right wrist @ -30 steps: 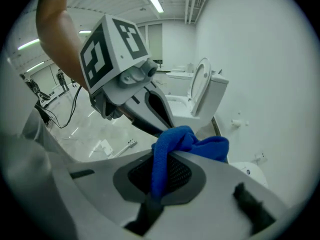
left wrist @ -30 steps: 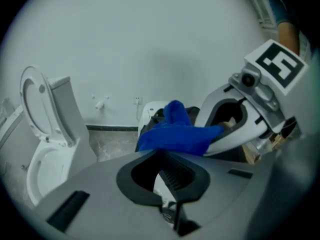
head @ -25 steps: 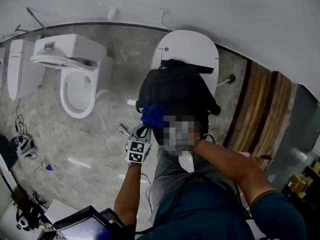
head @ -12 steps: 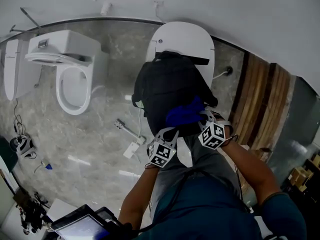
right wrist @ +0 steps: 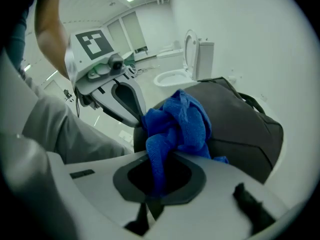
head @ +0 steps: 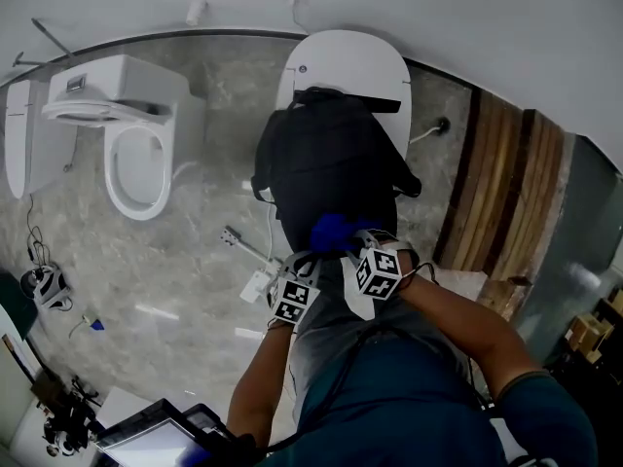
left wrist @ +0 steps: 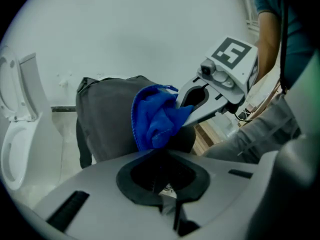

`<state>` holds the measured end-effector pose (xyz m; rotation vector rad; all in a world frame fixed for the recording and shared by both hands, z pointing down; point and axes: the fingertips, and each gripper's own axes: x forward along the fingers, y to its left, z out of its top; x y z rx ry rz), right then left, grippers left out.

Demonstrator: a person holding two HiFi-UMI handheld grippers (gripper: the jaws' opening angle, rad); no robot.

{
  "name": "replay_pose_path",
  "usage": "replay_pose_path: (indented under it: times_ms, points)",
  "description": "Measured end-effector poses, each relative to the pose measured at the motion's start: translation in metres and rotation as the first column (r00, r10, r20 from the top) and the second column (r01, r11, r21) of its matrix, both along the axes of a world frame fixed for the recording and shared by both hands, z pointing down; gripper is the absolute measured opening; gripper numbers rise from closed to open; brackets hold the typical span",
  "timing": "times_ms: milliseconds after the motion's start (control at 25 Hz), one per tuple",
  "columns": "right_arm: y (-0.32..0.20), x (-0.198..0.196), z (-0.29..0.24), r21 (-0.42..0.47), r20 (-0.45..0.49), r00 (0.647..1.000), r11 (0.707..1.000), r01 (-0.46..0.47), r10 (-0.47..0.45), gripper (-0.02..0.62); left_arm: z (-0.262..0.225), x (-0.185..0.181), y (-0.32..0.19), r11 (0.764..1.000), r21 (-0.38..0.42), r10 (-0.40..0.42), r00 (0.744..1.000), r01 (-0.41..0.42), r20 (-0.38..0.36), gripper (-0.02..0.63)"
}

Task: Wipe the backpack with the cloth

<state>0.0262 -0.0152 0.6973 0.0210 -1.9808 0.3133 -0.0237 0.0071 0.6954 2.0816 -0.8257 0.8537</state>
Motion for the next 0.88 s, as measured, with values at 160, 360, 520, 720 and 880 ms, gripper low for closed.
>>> replay_pose_path:
  times_ms: [160, 360, 520, 720, 880]
  points:
    - [0.037, -0.071, -0.002, -0.028, 0.08, 0.988, 0.991, 0.134, -0.132, 0.011, 0.008, -0.051, 0.019, 0.996, -0.033, -0.078, 0.995, 0.081, 0.069, 0.018]
    - [0.069, -0.112, 0.009, -0.059, 0.099, 0.969, 0.971, 0.233, -0.226, 0.012, 0.022, -0.078, 0.04, 0.989, -0.065, -0.123, 0.985, 0.131, 0.118, 0.018]
    - [0.049, -0.083, 0.009, -0.036, 0.077, 0.987, 0.989, 0.146, -0.143, 0.012, 0.016, -0.045, 0.032, 0.994, -0.04, -0.098, 0.993, 0.1, 0.061, 0.018]
    - [0.02, 0.004, 0.004, -0.02, 0.004, 1.0, 1.0, 0.011, -0.011, 0.011, -0.002, 0.043, 0.011, 0.999, 0.025, 0.044, 0.996, -0.042, -0.08, 0.018]
    - [0.004, 0.072, 0.015, -0.009, -0.109, 0.991, 0.996, -0.084, 0.083, 0.011, -0.014, 0.107, 0.006, 0.984, 0.064, 0.173, 0.972, -0.165, -0.157, 0.018]
